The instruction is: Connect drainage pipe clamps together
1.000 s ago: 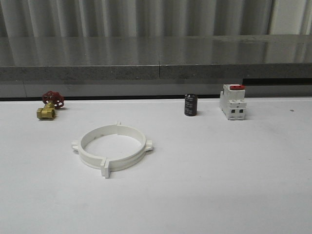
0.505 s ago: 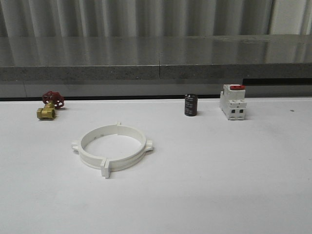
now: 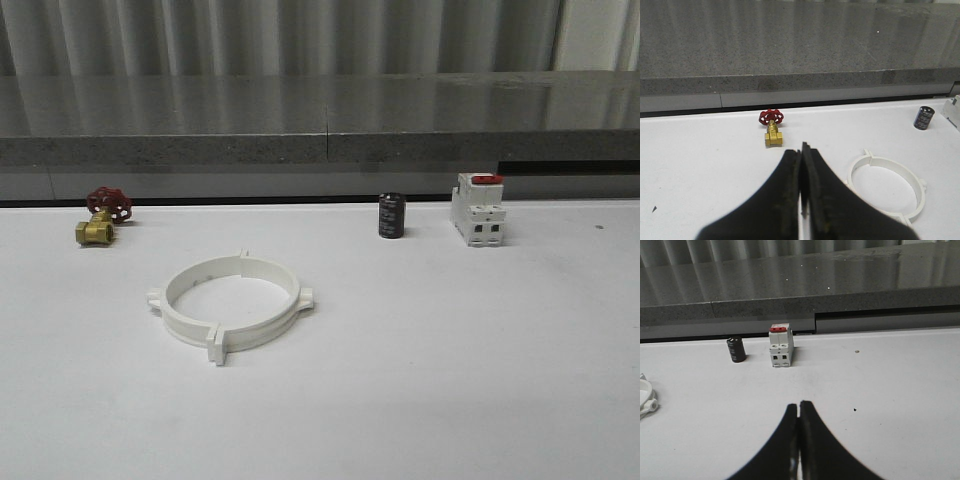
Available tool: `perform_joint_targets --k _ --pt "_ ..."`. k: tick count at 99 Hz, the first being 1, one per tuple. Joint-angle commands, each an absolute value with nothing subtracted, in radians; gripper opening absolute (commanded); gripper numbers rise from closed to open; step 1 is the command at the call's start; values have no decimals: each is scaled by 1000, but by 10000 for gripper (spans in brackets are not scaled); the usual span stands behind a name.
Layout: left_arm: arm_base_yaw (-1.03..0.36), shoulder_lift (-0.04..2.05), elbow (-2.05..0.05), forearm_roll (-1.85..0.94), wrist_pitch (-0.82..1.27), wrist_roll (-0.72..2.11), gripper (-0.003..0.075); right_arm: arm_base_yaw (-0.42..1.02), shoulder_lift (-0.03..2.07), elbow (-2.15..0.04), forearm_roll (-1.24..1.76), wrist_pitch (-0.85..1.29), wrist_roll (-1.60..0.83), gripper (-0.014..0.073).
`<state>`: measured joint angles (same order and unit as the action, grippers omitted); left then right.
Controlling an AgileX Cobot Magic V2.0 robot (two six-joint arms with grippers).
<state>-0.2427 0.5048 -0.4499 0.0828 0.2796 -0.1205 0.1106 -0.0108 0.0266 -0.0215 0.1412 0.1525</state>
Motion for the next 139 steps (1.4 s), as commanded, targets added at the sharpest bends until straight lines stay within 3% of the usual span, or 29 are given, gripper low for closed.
perform_joint_targets --k 1,33,49,85,122,139 --pt "-241 507 -478 83 208 -122 -21 106 -30 10 -33 58 143 -68" --pt "-241 507 -463 77 209 -122 -21 106 -30 10 -33 59 143 -68" --pt "-214 475 -407 54 89 -122 -21 106 -30 10 -33 59 143 -68" --pt "-71 232 -188 8 31 -122 -21 106 -30 10 -33 59 143 -68" --pt "-20 -19 6 33 31 -80 -21 106 -30 10 -33 59 143 -68" --pt "-20 -31 29 37 33 -55 -21 106 -30 10 -33 59 143 -68"
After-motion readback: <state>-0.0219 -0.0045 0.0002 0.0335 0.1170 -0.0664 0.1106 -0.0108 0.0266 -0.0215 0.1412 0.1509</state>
